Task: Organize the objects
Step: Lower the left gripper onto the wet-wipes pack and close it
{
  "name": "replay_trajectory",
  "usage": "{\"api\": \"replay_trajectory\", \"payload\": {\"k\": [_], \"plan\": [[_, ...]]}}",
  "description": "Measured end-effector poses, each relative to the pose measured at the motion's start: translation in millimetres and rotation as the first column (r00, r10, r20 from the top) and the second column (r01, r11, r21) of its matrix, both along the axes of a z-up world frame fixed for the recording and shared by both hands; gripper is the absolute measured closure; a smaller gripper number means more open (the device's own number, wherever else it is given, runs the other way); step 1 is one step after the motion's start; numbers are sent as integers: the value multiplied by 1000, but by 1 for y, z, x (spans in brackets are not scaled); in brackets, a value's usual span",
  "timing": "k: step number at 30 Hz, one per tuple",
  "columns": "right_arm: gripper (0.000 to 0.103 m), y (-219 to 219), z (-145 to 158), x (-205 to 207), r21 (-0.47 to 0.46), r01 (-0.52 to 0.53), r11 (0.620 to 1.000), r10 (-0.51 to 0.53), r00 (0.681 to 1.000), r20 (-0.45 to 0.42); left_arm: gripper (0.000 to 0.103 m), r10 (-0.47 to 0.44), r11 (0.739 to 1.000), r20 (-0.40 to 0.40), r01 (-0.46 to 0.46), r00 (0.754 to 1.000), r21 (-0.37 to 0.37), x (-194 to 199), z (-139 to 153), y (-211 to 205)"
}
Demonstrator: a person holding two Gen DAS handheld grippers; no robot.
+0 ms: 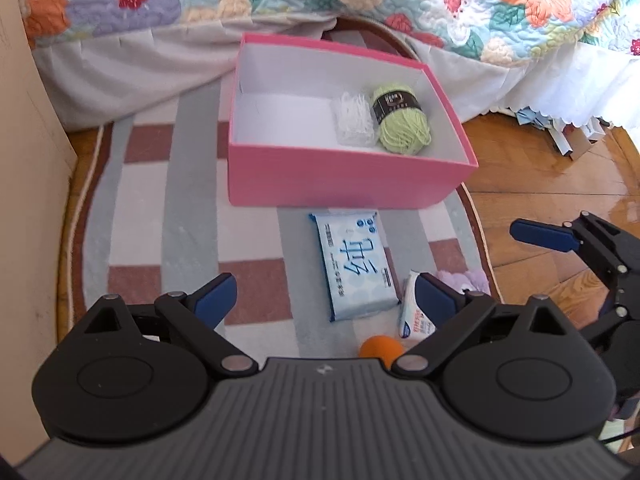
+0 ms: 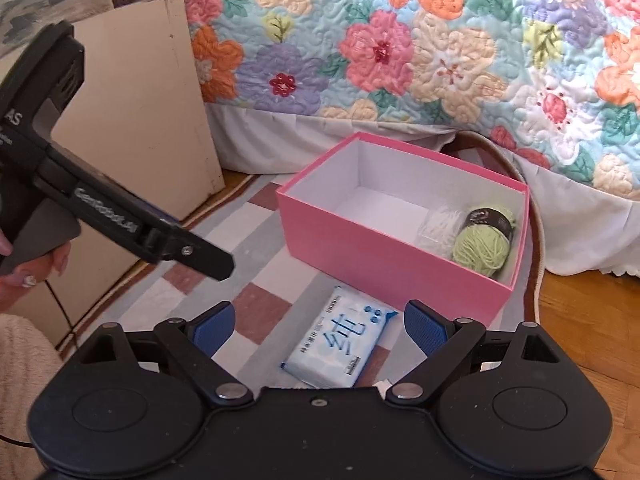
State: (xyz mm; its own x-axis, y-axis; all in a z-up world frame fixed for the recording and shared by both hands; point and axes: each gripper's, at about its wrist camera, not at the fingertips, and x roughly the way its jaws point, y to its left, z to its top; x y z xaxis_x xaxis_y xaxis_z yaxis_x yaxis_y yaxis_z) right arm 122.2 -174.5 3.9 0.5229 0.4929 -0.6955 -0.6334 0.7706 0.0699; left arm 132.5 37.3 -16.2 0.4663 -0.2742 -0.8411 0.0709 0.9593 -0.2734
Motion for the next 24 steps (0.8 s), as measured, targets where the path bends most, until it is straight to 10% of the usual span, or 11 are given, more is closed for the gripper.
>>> {"api": "replay_trajectory", "payload": {"k": [10, 24], "plan": [[9, -7, -41, 25, -44, 81, 996, -88, 981, -174, 6, 26, 999, -47, -24, 999, 38, 14, -39, -4], [9, 25, -82, 30, -111, 89, 990, -107, 980, -168, 6, 116, 993, -105, -119, 988, -20, 24, -97, -2]]}}
